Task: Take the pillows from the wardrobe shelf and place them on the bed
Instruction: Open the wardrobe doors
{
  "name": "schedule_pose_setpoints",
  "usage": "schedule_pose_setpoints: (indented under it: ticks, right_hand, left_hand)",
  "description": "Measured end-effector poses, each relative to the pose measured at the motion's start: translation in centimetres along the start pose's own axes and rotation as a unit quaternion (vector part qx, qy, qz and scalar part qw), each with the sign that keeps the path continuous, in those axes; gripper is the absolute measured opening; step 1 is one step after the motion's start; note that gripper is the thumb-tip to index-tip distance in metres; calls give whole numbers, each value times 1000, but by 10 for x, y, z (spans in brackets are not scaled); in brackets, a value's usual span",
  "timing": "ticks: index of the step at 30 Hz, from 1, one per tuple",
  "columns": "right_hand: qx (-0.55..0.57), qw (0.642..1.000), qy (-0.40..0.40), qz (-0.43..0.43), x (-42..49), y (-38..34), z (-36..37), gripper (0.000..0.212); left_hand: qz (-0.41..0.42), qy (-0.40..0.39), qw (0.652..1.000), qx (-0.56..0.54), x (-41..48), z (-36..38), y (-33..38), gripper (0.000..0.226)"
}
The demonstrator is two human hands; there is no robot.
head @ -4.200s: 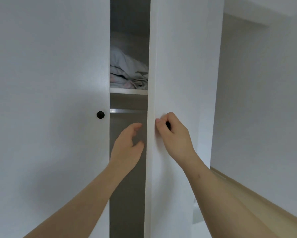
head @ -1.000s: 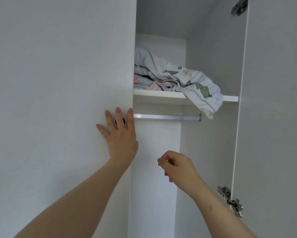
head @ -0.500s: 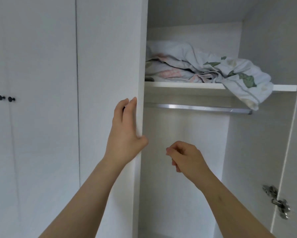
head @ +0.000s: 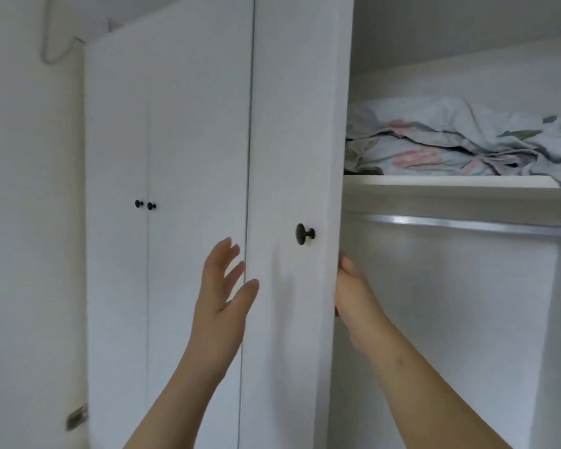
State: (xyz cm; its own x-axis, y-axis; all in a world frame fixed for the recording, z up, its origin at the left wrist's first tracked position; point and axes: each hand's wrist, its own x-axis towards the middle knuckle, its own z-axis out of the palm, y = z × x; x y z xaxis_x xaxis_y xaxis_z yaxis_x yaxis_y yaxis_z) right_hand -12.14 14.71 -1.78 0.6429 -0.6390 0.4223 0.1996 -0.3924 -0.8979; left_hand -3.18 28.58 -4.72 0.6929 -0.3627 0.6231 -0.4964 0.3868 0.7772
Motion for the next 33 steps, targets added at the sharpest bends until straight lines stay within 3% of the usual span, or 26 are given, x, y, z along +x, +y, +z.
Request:
schedule_pose_setpoints:
  ticks: [4,8,11,14,17,20,23,28,33]
  right_hand:
    - [52,998,-30,-5,11,-1,15,13]
    - [18,998,-34,-41,21,0,31,18]
    - [56,998,-22,-35,21,2,46,32]
    - [72,997,-25,-24,20,3,56,38]
    - [11,997,-58,-42,15,-4,59,21]
    - [-20,993,-102,-52,7,-10,62,18]
    - [-19,993,-102,-60,2,-13,72,20]
    - [0,991,-112,-71,0,-14,98,21]
    - [8,990,-123,-69,1,-18,126,20]
  left_hand:
    - [31,-105,993,39,23,27,23,48]
    - [40,-87,995,26,34,38,26,55]
    - [56,-78,994,58,33,34,30,61]
    - [63,-29,991,113,34,28,36,46]
    - [89,5,985,144,36,14,42,42]
    - [82,29,986,140,35,-7,44,39]
    - [65,74,988,119,35,-30,44,27]
    - [43,176,978,103,36,-69,42,28]
    - [20,220,968,119,52,-109,34,13]
